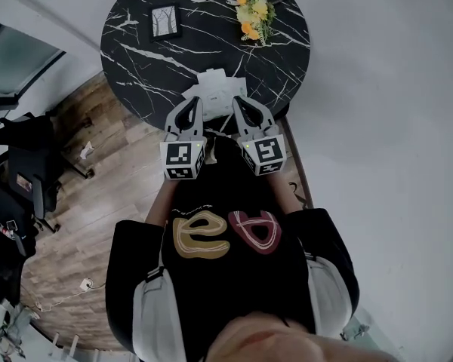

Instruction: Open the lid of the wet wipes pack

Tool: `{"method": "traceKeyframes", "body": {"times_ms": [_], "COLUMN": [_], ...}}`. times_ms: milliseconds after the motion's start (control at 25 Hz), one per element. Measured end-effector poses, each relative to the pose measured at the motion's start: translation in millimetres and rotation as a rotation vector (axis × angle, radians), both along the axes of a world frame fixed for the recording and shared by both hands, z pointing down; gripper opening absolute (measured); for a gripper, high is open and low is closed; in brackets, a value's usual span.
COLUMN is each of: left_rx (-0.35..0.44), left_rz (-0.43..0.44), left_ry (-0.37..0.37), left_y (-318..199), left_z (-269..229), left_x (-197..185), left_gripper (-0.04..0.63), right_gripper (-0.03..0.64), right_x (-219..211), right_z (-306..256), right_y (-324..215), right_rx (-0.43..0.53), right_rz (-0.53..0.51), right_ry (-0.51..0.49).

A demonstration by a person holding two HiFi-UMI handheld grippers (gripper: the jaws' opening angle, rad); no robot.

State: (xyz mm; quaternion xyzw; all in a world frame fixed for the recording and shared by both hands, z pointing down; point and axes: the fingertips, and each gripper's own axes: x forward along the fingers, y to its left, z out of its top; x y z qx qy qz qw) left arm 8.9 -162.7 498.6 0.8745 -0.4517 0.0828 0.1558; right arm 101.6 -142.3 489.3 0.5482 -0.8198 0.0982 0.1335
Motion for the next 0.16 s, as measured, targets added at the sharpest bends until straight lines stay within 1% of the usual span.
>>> {"method": "traceKeyframes", "body": {"times_ms": [160], "left_rx": [-0.002], "left_rz": [0.003], "left_ry": [-0.003], "left_y": [-6.5], "left_z": [0.8], "left_x": [7.9], "left_gripper": [0.018], "right_gripper": [0.009], "right_x": [4.5], "right_z": [1.9], "right_y": [-5.6], "right_rx": [-0.005], "right_rz": [-0.005], "right_ry": [0.005]}}
